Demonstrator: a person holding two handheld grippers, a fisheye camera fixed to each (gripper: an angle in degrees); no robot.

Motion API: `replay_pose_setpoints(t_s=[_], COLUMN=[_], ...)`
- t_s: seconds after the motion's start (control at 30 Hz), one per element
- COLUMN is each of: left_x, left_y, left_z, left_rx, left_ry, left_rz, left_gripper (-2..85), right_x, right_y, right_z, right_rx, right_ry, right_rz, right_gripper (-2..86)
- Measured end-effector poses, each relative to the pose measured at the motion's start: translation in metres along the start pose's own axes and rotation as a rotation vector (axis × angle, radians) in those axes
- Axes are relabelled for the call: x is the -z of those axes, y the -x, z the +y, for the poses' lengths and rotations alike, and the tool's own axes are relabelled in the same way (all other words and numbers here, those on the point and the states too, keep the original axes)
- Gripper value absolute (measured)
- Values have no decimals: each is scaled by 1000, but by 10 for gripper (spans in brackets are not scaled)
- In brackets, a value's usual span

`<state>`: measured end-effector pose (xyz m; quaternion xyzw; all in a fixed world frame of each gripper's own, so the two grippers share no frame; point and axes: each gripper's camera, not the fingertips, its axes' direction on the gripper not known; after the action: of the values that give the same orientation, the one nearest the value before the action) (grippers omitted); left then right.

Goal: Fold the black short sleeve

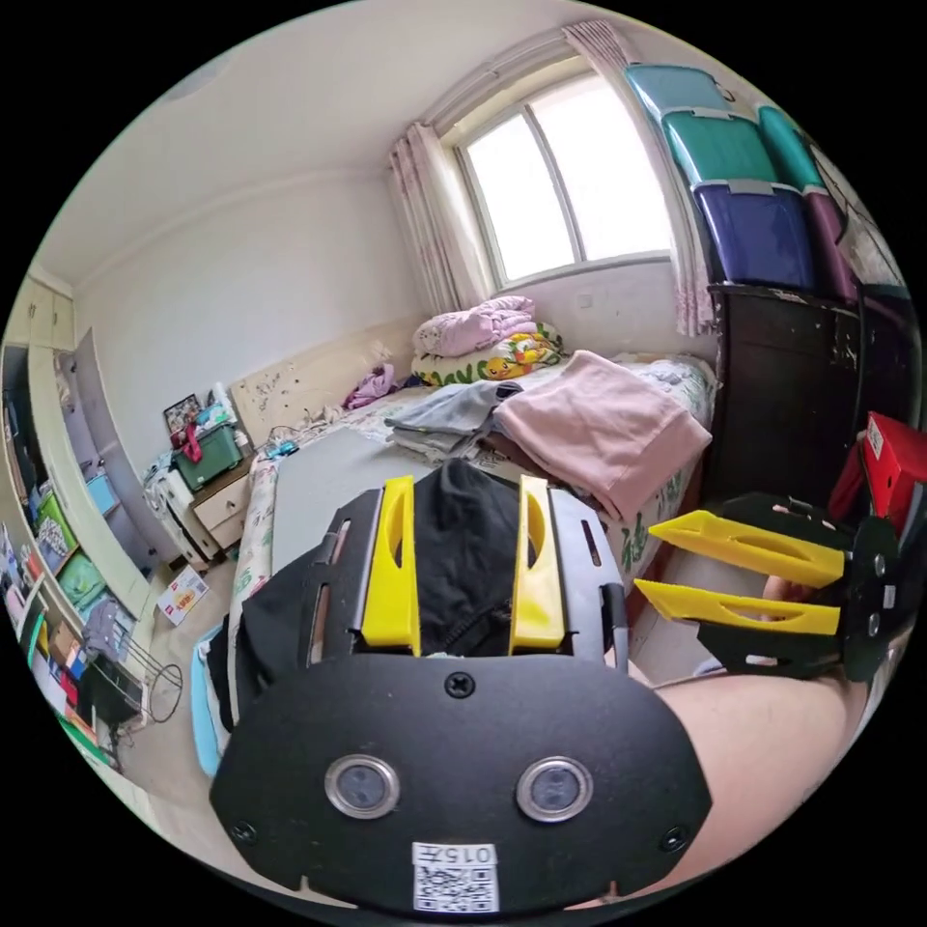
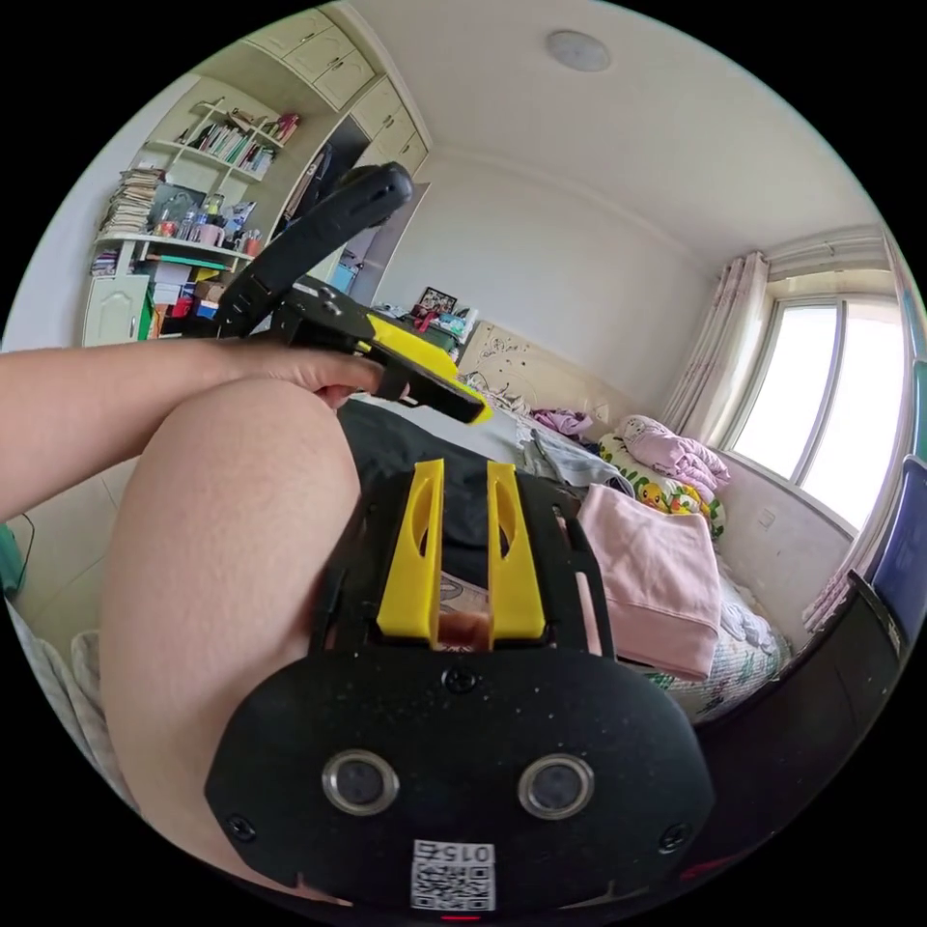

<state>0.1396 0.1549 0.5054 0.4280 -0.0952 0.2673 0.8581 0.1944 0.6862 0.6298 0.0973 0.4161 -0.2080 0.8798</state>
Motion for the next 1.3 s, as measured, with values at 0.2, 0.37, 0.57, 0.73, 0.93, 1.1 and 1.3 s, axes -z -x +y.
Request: replay_pose_setpoints(t_s=[0.2, 0.37, 0.57, 0.73, 0.93, 1.1, 1.3], left_x=[-25, -40, -58, -84, -114, -133, -145], left_y=[-28, -43, -63, -82, -96, -109, -122], left_z=[-15, -26, -43, -60, -75, -83, -89], left_rx=[-63, -61, -71, -93, -109, -138, -171], left_ry=[204, 270, 321, 414, 537, 615, 660], left_rz=[-72, -149, -185, -226, -235, -255, -276], left_gripper=[138, 133, 112, 104, 105, 95, 79], right_x=[8, 8, 3, 1, -5, -10, -11], right_y=[26, 30, 21, 11, -14, -30, -44], right_z=[18, 32, 47, 55, 63, 66, 65], right_rx=[79, 85, 50, 30, -54, -95, -104], right_ry=[-44, -56, -18, 9, 52, 96, 119], right_rz=[69, 84, 15, 25, -81, -122, -134], right_gripper=[55, 45, -7, -9, -6, -6, -6])
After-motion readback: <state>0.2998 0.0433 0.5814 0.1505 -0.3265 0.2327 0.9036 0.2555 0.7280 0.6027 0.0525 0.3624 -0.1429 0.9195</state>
